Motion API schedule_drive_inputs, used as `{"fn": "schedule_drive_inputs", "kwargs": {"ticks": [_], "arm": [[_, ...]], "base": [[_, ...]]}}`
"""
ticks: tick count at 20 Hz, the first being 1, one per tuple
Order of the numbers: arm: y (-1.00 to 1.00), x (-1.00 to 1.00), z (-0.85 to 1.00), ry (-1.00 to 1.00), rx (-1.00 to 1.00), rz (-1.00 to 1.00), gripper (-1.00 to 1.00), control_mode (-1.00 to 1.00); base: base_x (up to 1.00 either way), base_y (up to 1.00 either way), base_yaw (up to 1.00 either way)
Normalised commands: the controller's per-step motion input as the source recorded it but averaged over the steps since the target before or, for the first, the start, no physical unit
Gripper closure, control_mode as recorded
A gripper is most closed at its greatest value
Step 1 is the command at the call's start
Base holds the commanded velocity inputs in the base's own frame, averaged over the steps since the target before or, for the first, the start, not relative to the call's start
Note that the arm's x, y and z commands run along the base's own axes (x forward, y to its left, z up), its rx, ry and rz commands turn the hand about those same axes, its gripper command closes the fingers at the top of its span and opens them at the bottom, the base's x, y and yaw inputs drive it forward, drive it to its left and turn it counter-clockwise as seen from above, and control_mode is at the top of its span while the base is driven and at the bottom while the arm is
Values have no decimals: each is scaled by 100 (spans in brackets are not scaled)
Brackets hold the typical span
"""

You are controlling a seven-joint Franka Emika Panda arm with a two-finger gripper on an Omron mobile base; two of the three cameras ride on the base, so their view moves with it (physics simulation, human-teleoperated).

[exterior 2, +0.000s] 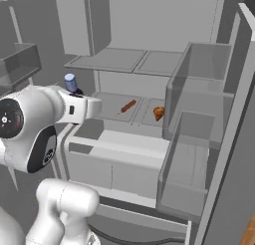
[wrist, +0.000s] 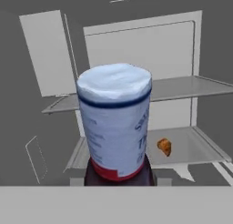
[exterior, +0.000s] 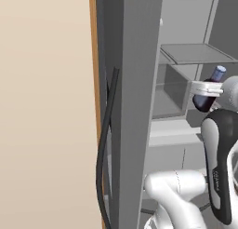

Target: Place the condiment bottle and mustard from the counter to the top shelf of the fridge. If the existing items in the fridge are on the top shelf, move them to other shelves.

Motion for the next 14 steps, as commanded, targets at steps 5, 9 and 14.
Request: {"fn": "schedule_drive_inputs", "kwargs": {"ticks": [5, 9, 14], "arm": [[-3, 42, 68, -25, 0, 0, 100, -100], [-8, 66, 53, -13, 0, 0, 100, -100], [-4, 78, 32, 7, 0, 1, 100, -100]], "base": [[0, 0, 0], [0, 0, 0], [0, 0, 0]]}}
